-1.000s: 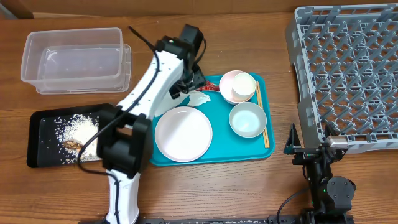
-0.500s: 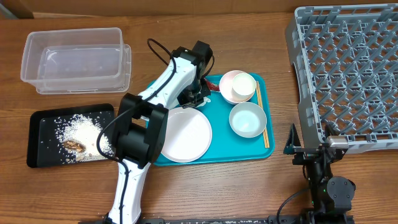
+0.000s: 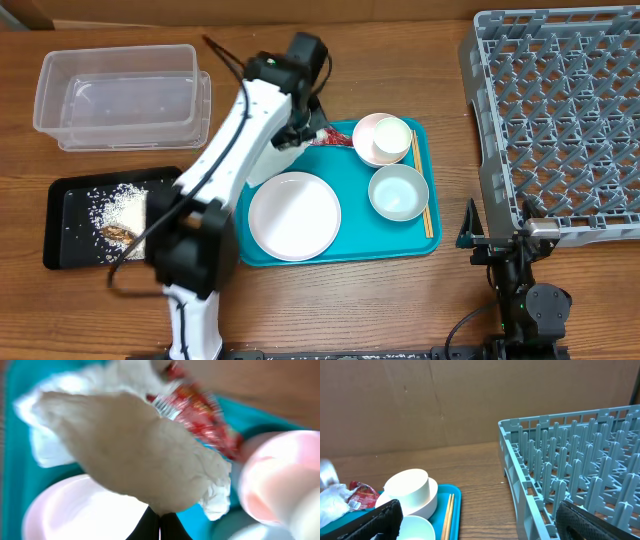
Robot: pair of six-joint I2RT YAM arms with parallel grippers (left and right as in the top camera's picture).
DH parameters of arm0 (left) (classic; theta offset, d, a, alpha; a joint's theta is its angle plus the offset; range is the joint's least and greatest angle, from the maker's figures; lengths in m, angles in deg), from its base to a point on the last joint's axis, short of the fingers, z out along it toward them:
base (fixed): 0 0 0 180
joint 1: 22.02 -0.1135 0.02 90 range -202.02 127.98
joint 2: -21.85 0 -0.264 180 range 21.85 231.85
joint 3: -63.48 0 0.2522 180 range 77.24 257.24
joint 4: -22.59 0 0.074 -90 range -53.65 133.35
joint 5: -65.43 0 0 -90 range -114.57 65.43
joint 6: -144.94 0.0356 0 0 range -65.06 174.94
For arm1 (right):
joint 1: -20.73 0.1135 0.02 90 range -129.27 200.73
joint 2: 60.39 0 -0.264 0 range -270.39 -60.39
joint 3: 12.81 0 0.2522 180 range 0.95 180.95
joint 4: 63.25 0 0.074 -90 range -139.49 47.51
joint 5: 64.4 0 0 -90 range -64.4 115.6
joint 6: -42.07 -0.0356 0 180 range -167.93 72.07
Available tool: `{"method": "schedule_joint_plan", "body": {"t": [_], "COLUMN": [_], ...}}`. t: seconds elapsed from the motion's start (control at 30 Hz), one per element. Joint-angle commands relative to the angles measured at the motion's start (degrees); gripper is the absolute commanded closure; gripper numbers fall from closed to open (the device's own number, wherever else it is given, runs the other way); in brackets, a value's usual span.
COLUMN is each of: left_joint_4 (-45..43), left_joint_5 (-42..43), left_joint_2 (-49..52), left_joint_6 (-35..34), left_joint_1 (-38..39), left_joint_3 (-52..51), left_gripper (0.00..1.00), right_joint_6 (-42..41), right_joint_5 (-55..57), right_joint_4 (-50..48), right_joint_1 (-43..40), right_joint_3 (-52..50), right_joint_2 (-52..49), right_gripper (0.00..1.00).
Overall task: Sort waste into correct bins and load items into the dishwasher
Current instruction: 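Move the tissue into the clear plastic bin and release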
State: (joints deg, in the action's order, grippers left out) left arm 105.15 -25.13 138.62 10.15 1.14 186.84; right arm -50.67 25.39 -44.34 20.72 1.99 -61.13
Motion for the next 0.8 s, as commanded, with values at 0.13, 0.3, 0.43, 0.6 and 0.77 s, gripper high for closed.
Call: {"method": "schedule_joint_plan", "body": {"t": [0.13, 0.3, 0.43, 0.6, 0.77], "left_joint_4": [-0.09, -1.73, -6.4, -13.18, -14.36], "left_joint_5": [-7.87, -16.48, -21.31, -20.79, -20.85], "left_joint_2": [-7.74, -9.22, -9.03, -8.28, -6.6], "left_joint_6": [2.86, 2.84, 2.86, 4.35, 4.39], "left_joint_1": [-2.71, -9.03, -15.04, -21.86, -27.43], "left_joint_3": [1.46, 1.46, 1.44, 1.44, 1.44], "left_gripper": [0.96, 0.96, 0.96, 0.96, 0.89], "right_joint_6": [0.42, 0.42, 0.42, 0.42, 0.42], "right_joint_5": [-0.35, -0.35, -0.35, -0.35, -0.35], "right_joint_4": [-0.31, -0.31, -0.31, -0.31, -0.31], "right_joint_1": [-0.39, -0.39, -0.39, -0.39, -0.39], "right_joint_3": [-0.59, -0.59, -0.59, -0.59, -0.59], "right_joint_2": [0.57, 0.57, 0.57, 0.57, 0.57], "right_gripper": [0.0, 0.0, 0.0, 0.0, 0.0]}}
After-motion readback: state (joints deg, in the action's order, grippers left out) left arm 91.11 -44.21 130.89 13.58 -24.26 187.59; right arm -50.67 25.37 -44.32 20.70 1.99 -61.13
